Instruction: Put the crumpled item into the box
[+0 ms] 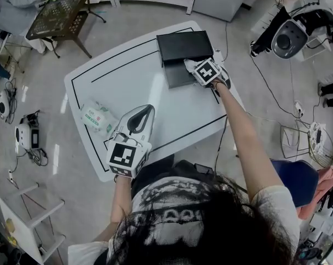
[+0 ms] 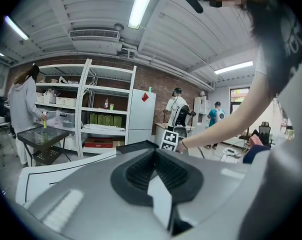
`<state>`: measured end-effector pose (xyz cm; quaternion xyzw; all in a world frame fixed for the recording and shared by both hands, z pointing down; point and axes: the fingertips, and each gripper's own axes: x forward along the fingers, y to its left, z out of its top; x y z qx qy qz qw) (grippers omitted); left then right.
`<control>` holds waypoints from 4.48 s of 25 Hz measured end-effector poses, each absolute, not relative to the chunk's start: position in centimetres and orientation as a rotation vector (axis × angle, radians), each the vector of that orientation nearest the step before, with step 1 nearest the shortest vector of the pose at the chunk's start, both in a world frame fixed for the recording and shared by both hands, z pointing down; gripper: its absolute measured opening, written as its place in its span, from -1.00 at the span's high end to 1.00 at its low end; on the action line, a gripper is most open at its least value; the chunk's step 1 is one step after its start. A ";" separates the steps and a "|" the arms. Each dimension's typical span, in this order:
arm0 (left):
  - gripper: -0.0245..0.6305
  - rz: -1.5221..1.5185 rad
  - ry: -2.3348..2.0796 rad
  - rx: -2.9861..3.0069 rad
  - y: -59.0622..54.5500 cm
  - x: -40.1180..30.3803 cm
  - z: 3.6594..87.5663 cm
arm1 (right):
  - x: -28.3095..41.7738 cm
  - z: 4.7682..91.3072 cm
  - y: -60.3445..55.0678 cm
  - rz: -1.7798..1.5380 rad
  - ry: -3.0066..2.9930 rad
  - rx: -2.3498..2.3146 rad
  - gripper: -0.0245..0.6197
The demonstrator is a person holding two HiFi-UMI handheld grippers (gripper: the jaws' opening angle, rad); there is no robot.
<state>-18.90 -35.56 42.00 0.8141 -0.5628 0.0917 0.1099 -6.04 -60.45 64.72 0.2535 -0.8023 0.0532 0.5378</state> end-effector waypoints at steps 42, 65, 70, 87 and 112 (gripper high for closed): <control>0.93 0.322 -1.477 2.584 -32.3 -7.5 40.4 | 2.0 44.4 -41.3 0.243 -2.622 0.937 0.66; 0.93 0.361 -1.469 2.571 -21.6 1.9 41.3 | 11.2 45.4 -23.9 0.374 -2.700 0.973 0.70; 0.93 0.383 -1.493 2.541 -18.6 2.4 41.7 | 11.1 45.0 -21.0 0.376 -2.733 0.932 0.72; 0.93 0.383 -1.502 2.576 -13.5 -0.6 39.7 | 6.4 42.5 -16.0 0.344 -2.805 0.923 0.75; 0.93 0.308 -1.284 2.726 -2.0 -12.7 39.4 | -6.1 42.4 -3.3 0.407 -2.731 1.140 0.93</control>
